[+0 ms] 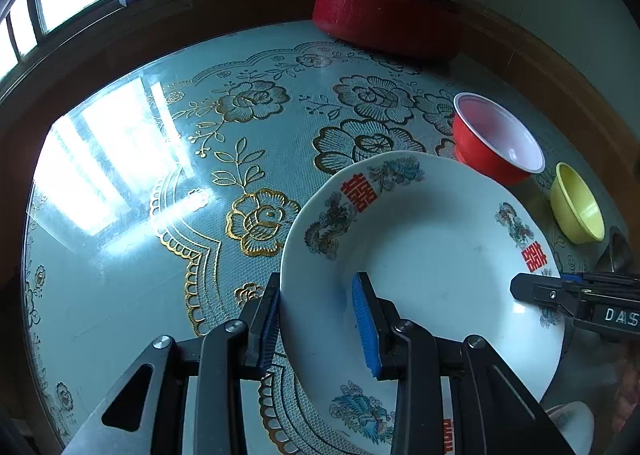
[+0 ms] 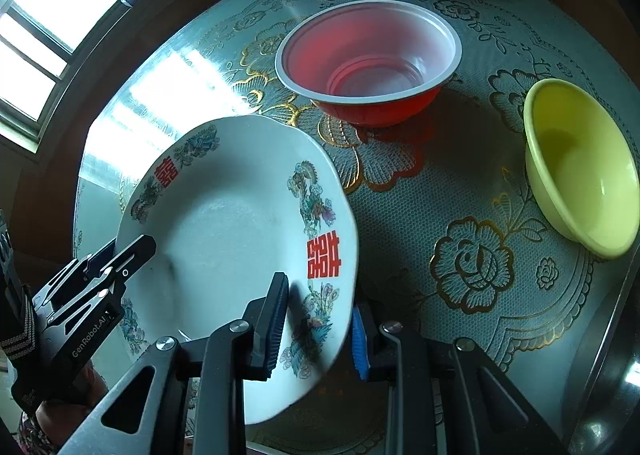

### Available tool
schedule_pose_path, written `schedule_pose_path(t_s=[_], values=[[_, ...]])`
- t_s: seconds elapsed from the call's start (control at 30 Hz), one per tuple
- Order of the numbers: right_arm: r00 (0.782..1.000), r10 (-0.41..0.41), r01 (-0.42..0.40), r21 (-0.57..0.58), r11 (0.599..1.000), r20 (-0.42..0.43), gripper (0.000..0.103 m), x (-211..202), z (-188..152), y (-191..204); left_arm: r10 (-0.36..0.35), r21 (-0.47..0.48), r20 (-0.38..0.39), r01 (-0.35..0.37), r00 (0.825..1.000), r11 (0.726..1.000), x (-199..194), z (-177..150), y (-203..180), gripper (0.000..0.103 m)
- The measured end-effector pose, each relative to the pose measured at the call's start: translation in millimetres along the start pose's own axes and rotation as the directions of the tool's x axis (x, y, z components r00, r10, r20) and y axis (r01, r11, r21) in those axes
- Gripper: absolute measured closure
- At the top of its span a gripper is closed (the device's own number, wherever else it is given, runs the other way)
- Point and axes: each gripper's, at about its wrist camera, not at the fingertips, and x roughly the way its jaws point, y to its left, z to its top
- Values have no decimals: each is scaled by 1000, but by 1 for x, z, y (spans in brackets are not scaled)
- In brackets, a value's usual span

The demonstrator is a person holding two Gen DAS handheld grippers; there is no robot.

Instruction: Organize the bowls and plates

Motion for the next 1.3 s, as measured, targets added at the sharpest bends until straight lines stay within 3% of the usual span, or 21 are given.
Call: schedule_pose_path(t_s=[0.83,1.07,1.2,1.23,1.27,1.3], values=[[998,44,-41,-69,997,49,80,-32,-9,-3,-25,-39,27,26,999,999,-36,-29,0,68],[993,99,-95,-68,993,67,82,-38,-14,0,-36,-31,38,37,999,999,-48,-40,-4,68],[996,60,-53,-95,994,73,85,-35,-15,1,-31,-1,39,31,999,1000,-47,-47,-9,68],[996,61,-55,-86,995,70,86,-32,-15,-1,-46,-8,35,47,998,999,-46,-49,-8,69],[995,67,-60,-88,994,75,90,-32,-17,-2,-114,-7,49,114,992,993,-49,-49,-10,95],[992,94,-86,-98,992,81,91,-34,-20,-2,-139,20,62,138,988,990,-54,-49,-17,99]])
